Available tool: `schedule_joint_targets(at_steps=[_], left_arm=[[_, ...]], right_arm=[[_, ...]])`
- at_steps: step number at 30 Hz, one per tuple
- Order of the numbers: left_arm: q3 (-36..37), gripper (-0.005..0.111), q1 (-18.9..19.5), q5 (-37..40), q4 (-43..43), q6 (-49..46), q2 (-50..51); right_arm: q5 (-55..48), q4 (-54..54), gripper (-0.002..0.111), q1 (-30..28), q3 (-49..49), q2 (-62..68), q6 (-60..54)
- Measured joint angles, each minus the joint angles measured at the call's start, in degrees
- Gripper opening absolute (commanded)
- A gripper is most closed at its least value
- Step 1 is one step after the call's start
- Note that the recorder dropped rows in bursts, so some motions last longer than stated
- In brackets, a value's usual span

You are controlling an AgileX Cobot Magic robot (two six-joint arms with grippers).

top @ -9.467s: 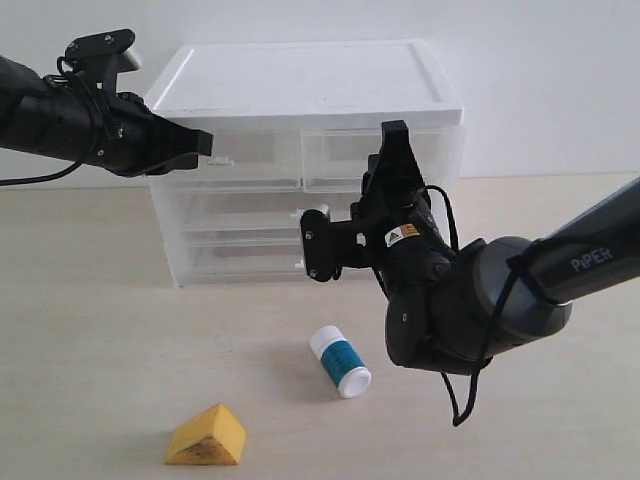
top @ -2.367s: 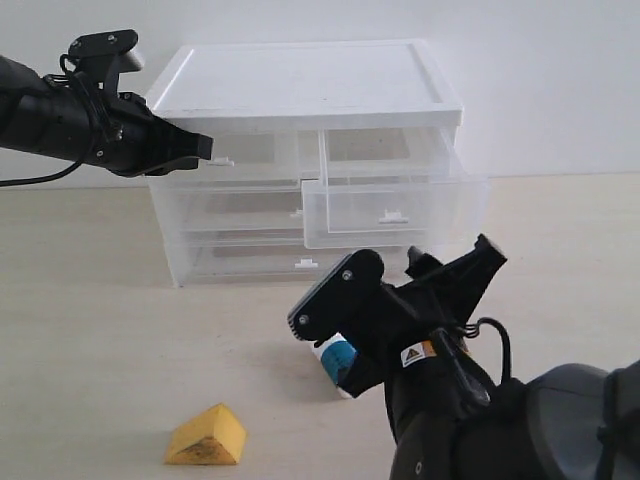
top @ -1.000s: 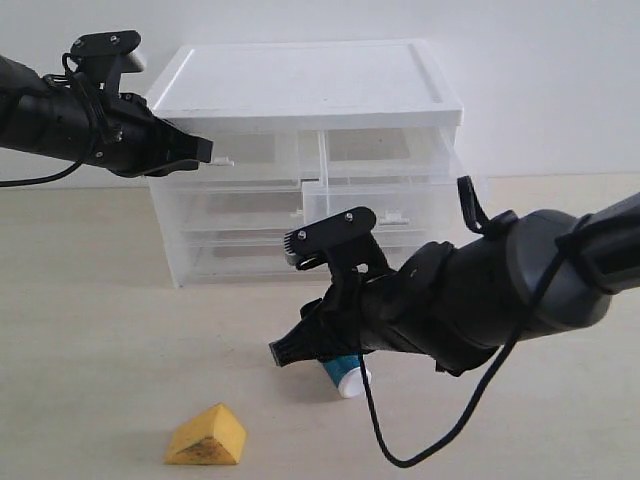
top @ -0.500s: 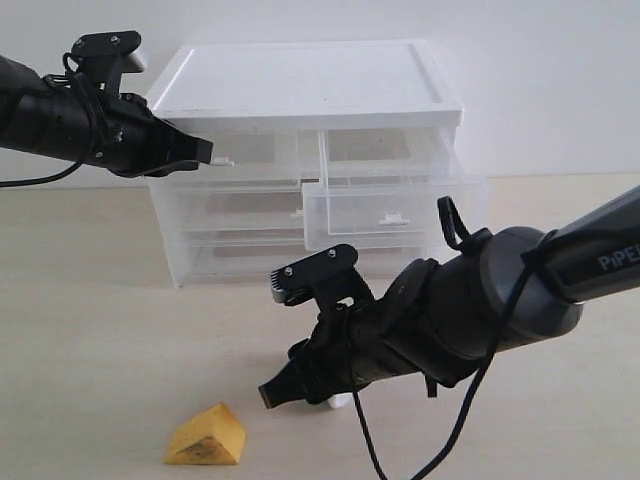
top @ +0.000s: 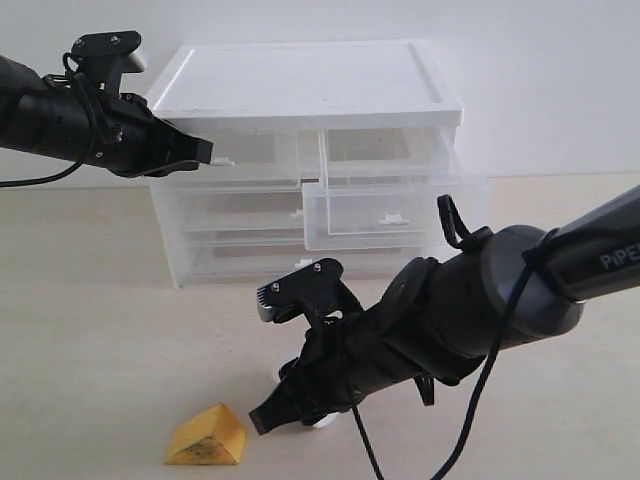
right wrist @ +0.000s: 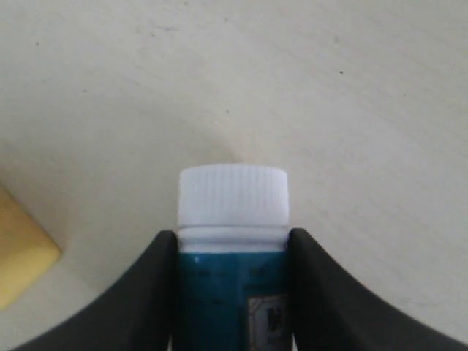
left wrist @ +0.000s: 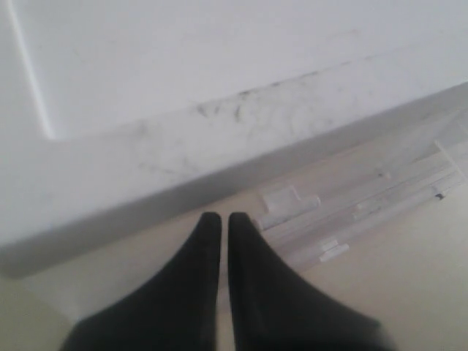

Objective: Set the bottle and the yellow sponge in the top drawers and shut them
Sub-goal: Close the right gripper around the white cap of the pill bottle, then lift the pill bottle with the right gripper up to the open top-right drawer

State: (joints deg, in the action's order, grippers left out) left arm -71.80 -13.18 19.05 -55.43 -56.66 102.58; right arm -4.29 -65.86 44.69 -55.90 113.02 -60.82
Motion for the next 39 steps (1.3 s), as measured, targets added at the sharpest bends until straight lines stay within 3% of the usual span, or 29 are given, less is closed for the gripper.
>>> schedule_joint_targets(at_steps=[8,13,19,21,24,28,36,39], left_arm=[[0.0,0.004,0.0,0.11,0.0,0.0,0.0],[0.0,0.004,0.0,0.11,0.0,0.0,0.0],[0.0,0.004,0.0,0.11,0.0,0.0,0.0],[0.0,0.004,0.0,0.11,0.0,0.0,0.0],[0.0,0.004,0.0,0.11,0.0,0.0,0.0],[0.0,0.004,0.0,0.11,0.0,0.0,0.0],[0.0,0.004,0.0,0.23,0.0,0.0,0.0],[0.0,0.004,0.0,0.33,0.0,0.0,0.0]], right_arm=[[-10.99,1.05,0.0,0.0,0.0,-6.37,-0.12],[-18.6,10.43,0.0,0.0,0.0,-15.63,6.87],[-19.72,17.01,0.0,0.0,-2.41,-27.34,12.2],[-20.87,23.54,0.0,0.0,-6.08,-28.87,17.96],[-24.37,43.98,0.0,0.0,-12.88,-29.23,33.82],[-31.55,62.14,0.0,0.0,-19.32,-29.23,45.64],[-44.14,80.65,0.0,-0.1,-27.54,-28.22,43.29],[-45.16,82.83,0.0,-1.42,-28.58,-26.26,42.46]])
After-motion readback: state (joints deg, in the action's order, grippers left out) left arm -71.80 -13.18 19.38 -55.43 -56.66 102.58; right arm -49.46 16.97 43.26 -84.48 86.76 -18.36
